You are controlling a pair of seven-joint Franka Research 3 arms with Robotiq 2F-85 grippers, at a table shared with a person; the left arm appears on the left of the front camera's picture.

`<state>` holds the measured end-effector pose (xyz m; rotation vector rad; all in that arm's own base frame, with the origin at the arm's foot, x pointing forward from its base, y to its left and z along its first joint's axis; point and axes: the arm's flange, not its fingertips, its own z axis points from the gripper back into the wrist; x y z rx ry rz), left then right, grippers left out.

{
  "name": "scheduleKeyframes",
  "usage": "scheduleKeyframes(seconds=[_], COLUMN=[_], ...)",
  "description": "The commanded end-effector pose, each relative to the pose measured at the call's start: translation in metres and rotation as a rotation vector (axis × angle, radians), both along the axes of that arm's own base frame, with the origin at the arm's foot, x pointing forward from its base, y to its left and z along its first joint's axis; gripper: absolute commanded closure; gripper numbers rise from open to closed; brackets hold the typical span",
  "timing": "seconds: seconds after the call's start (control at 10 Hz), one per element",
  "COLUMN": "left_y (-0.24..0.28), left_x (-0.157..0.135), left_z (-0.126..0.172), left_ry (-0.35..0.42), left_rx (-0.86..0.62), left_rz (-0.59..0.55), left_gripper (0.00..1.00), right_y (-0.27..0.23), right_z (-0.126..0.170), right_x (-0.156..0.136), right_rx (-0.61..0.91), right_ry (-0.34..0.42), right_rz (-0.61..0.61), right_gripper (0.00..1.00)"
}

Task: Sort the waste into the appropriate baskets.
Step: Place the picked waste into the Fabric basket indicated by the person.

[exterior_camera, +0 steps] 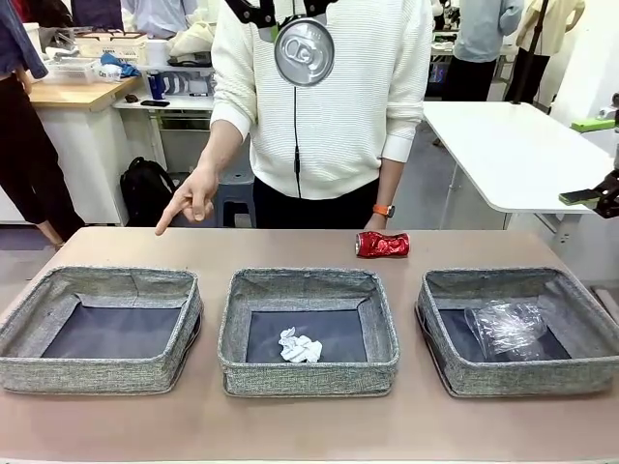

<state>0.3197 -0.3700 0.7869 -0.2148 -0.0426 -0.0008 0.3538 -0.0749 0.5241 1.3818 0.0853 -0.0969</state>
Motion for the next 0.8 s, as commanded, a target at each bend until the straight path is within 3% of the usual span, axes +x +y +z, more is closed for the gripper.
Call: scheduleKeyframes(seconds=[0.0, 0.5, 0.7], left_y=[0.004, 0.0, 0.026], left_x=[-0.004, 0.0, 0.011], left_z=[-0.004, 0.0, -0.039], left_ry=[-0.025, 0.0, -0.111], left_rx=[0.003, 0.0, 0.036], left_rz=[0.013, 0.0, -0.045], left_gripper=[0.7, 0.7, 0.7], right_y=[0.002, 0.002, 0.002], right_z=[0.001, 0.001, 0.001], right_x=[0.001, 0.001, 0.001], right_rx=[0.011, 0.011, 0.011], right_ry=[-0.016, -0.016, -0.016], right_rz=[-0.02, -0.02, -0.02], right_gripper=[0.0, 0.0, 0.0])
